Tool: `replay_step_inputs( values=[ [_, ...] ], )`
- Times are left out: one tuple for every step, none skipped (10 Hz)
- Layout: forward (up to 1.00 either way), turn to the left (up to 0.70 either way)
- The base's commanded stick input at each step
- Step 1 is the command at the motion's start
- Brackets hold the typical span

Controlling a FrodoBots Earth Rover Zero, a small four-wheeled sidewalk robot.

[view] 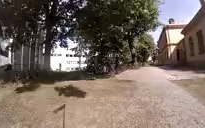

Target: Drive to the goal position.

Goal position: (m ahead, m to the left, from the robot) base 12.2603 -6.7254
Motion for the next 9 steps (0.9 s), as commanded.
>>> replay_step_inputs(
  values=[
    [0.70,-0.35],
    [0.70,-0.35],
    [0.70,-0.35],
    [0.70,-0.35],
    [0.70,-0.35],
    [0.70,-0.35],
    [0.70,-0.35],
    [0.70,-0.35],
    [0.70,-0.35]
  ],
)
